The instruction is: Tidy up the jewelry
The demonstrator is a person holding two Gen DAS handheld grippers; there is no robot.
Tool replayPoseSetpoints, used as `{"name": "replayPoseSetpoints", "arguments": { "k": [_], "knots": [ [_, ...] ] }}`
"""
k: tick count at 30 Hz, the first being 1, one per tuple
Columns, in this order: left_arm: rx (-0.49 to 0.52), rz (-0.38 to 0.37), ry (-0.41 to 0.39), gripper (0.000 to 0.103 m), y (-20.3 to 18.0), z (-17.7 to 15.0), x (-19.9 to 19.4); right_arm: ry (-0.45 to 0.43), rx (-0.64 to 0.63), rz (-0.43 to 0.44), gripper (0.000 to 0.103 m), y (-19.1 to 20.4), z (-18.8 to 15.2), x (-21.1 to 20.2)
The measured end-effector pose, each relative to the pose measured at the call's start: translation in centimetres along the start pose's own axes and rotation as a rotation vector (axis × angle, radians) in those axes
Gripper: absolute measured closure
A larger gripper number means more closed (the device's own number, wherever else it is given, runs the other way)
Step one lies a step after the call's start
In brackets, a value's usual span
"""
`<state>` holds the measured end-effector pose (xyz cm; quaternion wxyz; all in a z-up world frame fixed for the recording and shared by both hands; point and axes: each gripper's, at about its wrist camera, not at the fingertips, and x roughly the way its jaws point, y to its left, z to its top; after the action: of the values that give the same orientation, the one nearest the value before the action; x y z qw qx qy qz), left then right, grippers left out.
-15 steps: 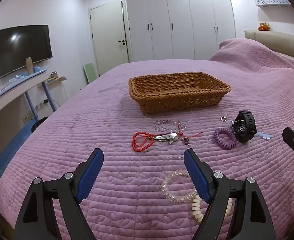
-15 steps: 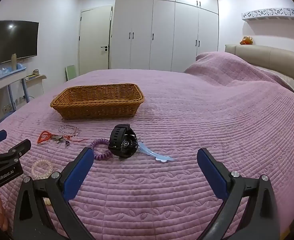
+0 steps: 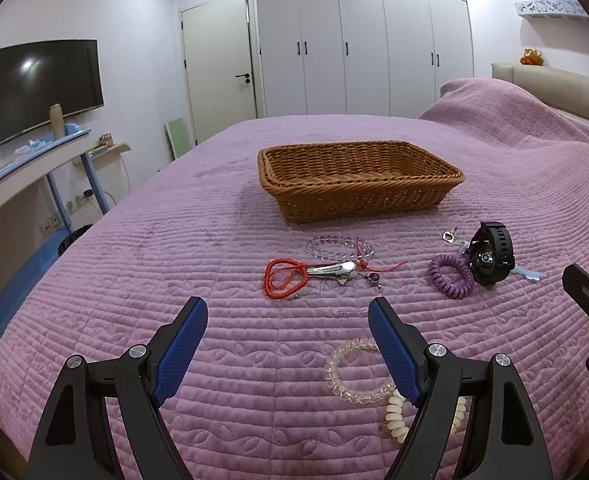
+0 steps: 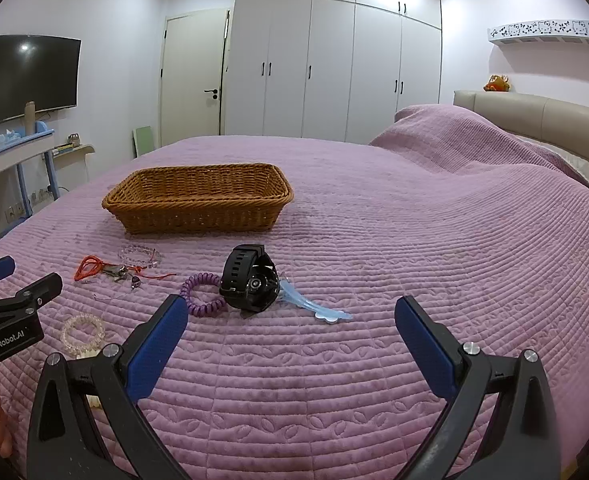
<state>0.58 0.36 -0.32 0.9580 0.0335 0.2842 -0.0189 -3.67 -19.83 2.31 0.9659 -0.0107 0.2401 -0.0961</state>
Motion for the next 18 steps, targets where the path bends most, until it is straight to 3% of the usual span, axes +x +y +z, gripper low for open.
{"name": "replayPoseSetpoints", "arguments": {
  "k": [9,11,14,18],
  "knots": [
    [-0.034,-0.019,0.016,0.019,2.0,0.5,0.2,0.019,0.009,0.003,0.000,-0.3,-0.1,0.5],
    [-0.068,-0.068,0.070,0.019,3.8,1.2,0.7,0.021,0.004,-0.001,0.000,-0.4,-0.1,0.7],
    [-0.099,-0.201,0.165,0.020,6.4,1.4,1.3,0.069,-0.048,0.017,0.000,0.0,0.0,1.9],
    [-0.121,-0.293,0.186,0.020,7.7,0.5,0.5,0.104,-0.067,0.016,0.000,-0.2,0.4,2.7]
  ]
}}
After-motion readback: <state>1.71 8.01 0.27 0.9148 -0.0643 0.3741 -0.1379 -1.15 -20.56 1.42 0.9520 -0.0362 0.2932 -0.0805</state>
